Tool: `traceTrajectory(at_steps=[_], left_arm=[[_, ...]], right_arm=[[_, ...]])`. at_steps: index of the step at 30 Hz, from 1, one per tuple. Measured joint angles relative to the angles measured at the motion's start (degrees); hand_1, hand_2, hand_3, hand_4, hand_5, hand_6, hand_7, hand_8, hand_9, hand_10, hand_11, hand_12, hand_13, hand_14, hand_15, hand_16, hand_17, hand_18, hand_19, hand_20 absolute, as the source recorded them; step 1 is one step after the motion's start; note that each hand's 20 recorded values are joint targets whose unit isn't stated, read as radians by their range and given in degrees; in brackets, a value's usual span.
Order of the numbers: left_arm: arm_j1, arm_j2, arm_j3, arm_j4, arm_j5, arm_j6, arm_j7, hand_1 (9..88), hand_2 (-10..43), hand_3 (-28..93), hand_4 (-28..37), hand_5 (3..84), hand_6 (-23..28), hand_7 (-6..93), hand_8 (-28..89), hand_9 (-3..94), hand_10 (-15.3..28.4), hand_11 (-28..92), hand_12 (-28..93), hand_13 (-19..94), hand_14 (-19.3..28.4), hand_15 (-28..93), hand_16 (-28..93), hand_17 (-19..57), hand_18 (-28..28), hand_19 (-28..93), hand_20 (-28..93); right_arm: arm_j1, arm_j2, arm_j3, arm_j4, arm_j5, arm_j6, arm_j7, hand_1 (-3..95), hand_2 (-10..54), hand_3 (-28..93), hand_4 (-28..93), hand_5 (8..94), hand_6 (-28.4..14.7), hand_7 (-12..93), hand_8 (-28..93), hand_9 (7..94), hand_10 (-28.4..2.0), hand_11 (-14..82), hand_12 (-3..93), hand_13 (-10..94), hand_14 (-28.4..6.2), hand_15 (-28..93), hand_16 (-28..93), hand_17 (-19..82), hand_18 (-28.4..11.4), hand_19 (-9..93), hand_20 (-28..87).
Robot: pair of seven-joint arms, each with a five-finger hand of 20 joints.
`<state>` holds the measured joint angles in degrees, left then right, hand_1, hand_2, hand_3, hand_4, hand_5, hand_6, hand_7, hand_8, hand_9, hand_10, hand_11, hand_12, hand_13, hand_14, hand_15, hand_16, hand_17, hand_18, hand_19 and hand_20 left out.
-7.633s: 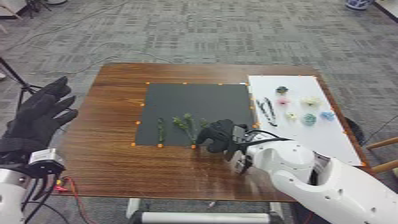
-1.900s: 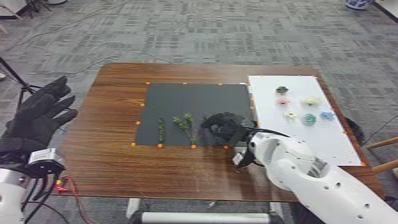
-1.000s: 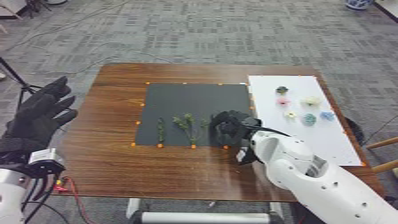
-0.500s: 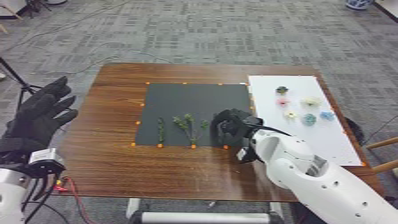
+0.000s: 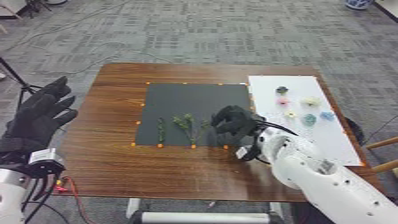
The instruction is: Arrange flowers
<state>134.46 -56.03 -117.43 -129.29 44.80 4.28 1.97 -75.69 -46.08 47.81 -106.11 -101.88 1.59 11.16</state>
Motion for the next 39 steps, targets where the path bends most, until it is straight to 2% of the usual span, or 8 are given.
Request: traceTrajectory(at_steps=[4,7,13,16,18,21,24,39], left_arm=[[0.00,-0.03,-0.02,-0.01,0.01,0.01,0.01,25.2,-8.5,70,-28.0,21.4,1.1,16.2,-8,15.0,8.9,14,21,5,11.9,34,-2,-13.3,19.4,38,9],[0.00,-0.04,-0.02,-0.01,0.01,0.01,0.03,25.2,-8.5,70,-28.0,21.4,1.1,16.3,-8,15.1,8.8,14,21,5,11.8,33,-2,-13.3,19.4,38,9],[0.28,-0.11,-0.17,-0.09,0.01,0.03,0.19,25.1,-8.6,70,-28.0,21.4,1.2,16.1,-8,15.1,8.7,14,21,5,11.9,34,-2,-13.3,19.4,38,9],[0.67,-0.25,-0.33,-0.19,0.01,0.03,0.27,25.1,-8.5,70,-28.0,21.4,1.2,16.1,-8,15.0,8.8,14,21,5,11.9,34,-2,-13.3,19.4,38,9],[0.82,-0.31,-0.41,-0.21,0.01,0.03,0.33,25.1,-8.5,70,-28.1,21.5,1.2,16.1,-8,15.0,8.8,14,21,5,11.9,34,-2,-13.3,19.5,38,9],[0.86,-0.33,-0.50,-0.22,0.01,0.02,0.40,25.0,-8.5,70,-28.1,21.4,1.2,16.1,-8,15.0,8.8,14,21,5,12.0,34,-2,-13.3,19.6,38,9],[0.85,-0.33,-0.62,-0.22,-0.02,-0.02,0.42,25.0,-8.3,70,-28.1,21.4,1.2,16.1,-8,15.0,8.8,14,21,5,12.0,34,-2,-13.3,19.6,38,9],[0.72,-0.06,-1.14,-0.19,-0.04,-0.09,0.44,25.0,-8.3,70,-27.9,21.3,1.2,16.2,-7,15.0,8.8,14,21,5,12.2,34,-2,-13.3,19.7,38,9]], right_arm=[[-0.39,2.65,-1.35,-0.82,9.53,15.67,-3.20,20.8,-9.5,80,-28,51.4,-0.8,24,-11,66.2,-12.7,49.2,35.8,76,-7.5,87,36,40,-23.3,93,56],[-2.31,3.72,3.72,-2.41,12.46,21.70,-1.79,23.5,-9.5,82,-28,46.5,-2.6,25,-12,57.2,-12.4,38.3,29.4,70,-8.0,86,34,34,-22.1,91,52],[-2.93,7.93,11.68,-1.89,7.89,29.74,16.04,35.9,-9.5,73,-28,44.3,-3.1,24,-12,51.7,-9.5,24.5,21.9,67,-7.1,87,32,32,-21.6,89,53],[-2.39,11.88,10.12,0.84,-3.74,28.31,25.79,46.5,-9.5,60,-28,45.1,-2.4,24,-13,52.3,-8.7,21.8,20.7,68,-6.8,88,31,33,-21.3,89,53],[-2.57,14.32,8.77,2.26,-11.52,23.69,29.34,55.5,-9.5,45,-28,46.1,-1.6,25,-13,53.3,-8.4,20.7,19.8,69,-6.7,89,31,34,-21.3,89,53],[-3.97,16.48,8.57,3.01,-18.63,16.23,29.52,62.4,-9.5,32,-28,46.8,-1.0,26,-13,53.9,-8.1,20.0,19.5,69,-6.4,89,31,34,-21.2,89,53],[-4.48,17.19,7.20,3.51,-23.31,15.27,28.10,66.0,-9.5,24,-28,47.7,-0.3,25,-13,54.8,-7.2,19.1,19.2,69,-6.1,89,31,34,-20.8,89,54],[-2.50,16.44,1.95,4.42,-26.33,14.50,24.85,64.8,-9.5,27,-28,55.4,2.2,25,-15,61.4,-5.8,18.4,17.8,70,-6.3,89,32,35,-21.0,89,54]])
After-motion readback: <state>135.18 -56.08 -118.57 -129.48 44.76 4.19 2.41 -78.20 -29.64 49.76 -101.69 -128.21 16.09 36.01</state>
